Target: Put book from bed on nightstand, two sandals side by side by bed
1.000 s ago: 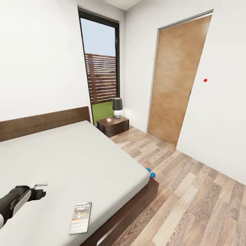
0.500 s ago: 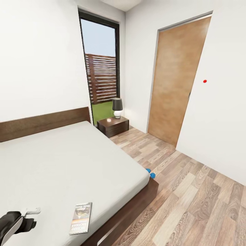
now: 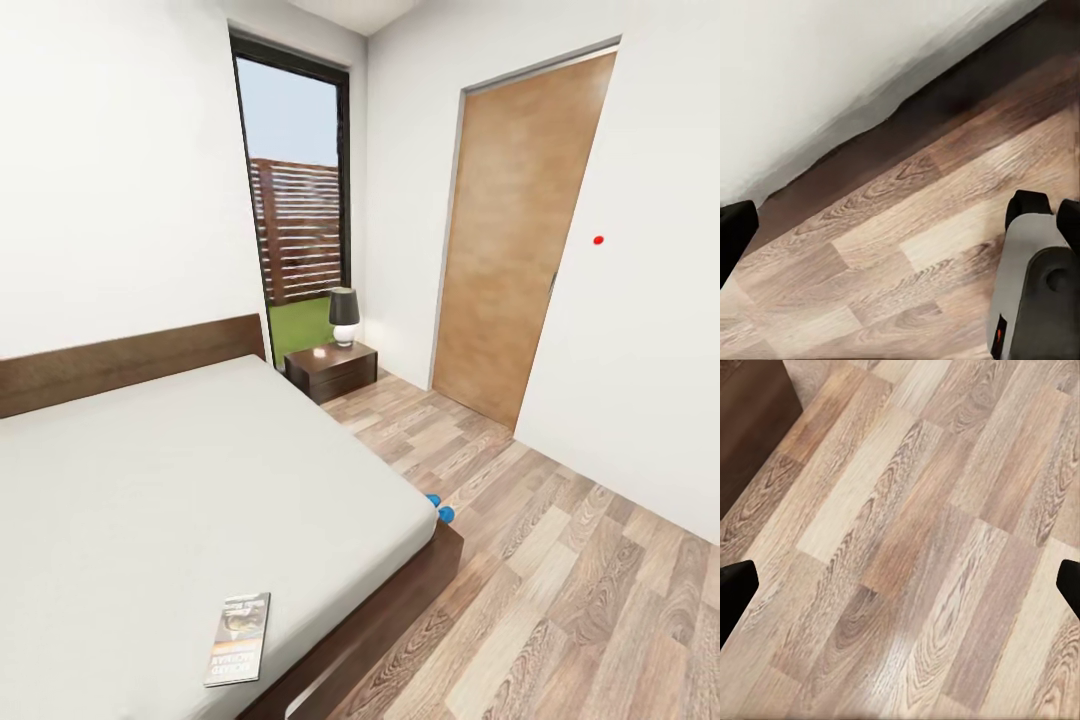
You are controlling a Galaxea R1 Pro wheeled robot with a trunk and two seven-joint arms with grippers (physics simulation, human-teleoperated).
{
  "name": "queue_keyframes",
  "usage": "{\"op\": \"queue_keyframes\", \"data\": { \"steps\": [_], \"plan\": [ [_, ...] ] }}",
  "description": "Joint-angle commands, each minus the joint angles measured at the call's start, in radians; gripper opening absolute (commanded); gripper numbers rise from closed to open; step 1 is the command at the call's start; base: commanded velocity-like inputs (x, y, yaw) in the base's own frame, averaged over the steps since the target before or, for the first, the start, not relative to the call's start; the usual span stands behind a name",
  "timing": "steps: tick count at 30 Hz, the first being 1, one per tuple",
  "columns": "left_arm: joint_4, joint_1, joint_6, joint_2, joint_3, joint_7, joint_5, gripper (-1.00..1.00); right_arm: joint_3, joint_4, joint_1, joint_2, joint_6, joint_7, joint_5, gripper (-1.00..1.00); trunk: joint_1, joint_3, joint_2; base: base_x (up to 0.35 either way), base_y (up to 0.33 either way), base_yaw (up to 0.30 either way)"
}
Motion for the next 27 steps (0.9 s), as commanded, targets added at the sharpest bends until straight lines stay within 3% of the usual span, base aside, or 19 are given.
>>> {"op": "queue_keyframes", "data": {
  "steps": [1,4,6,10,15,22,27],
  "plan": [
    [0.001,0.008,-0.004,-0.01,-0.006,0.005,0.005,1.0,-0.008,0.003,-0.001,0.001,-0.011,0.008,0.011,1.0,-0.004,0.001,0.006,0.0,0.0,0.0],
    [0.046,0.034,-0.047,-0.036,-0.008,0.007,0.004,1.0,-0.008,0.013,-0.001,0.001,-0.035,0.008,0.01,1.0,-0.015,0.011,0.027,0.0,0.0,0.0],
    [0.067,0.038,-0.067,-0.04,-0.009,0.008,0.003,1.0,-0.008,0.015,-0.001,0.001,-0.039,0.008,0.01,1.0,-0.023,0.017,0.041,0.0,0.0,0.0],
    [0.174,0.047,-0.189,-0.064,-0.012,0.007,0.001,1.0,-0.008,0.021,-0.001,0.001,-0.048,0.008,0.011,1.0,-0.038,0.03,0.069,0.0,0.0,0.0],
    [0.284,0.051,-0.334,-0.117,-0.014,0.007,0.0,1.0,-0.008,0.023,-0.001,0.001,-0.052,0.008,0.012,1.0,-0.057,0.045,0.104,0.0,0.0,0.0],
    [0.331,0.077,-0.454,-0.155,-0.014,0.007,0.001,1.0,-0.008,0.024,-0.001,0.002,-0.054,0.008,0.012,1.0,-0.084,0.067,0.153,0.0,0.0,0.0],
    [0.342,0.112,-0.523,-0.183,-0.012,0.008,0.004,1.0,-0.008,0.025,-0.001,0.002,-0.054,0.008,0.013,1.0,-0.084,0.067,0.153,0.0,0.0,0.0]
  ]
}}
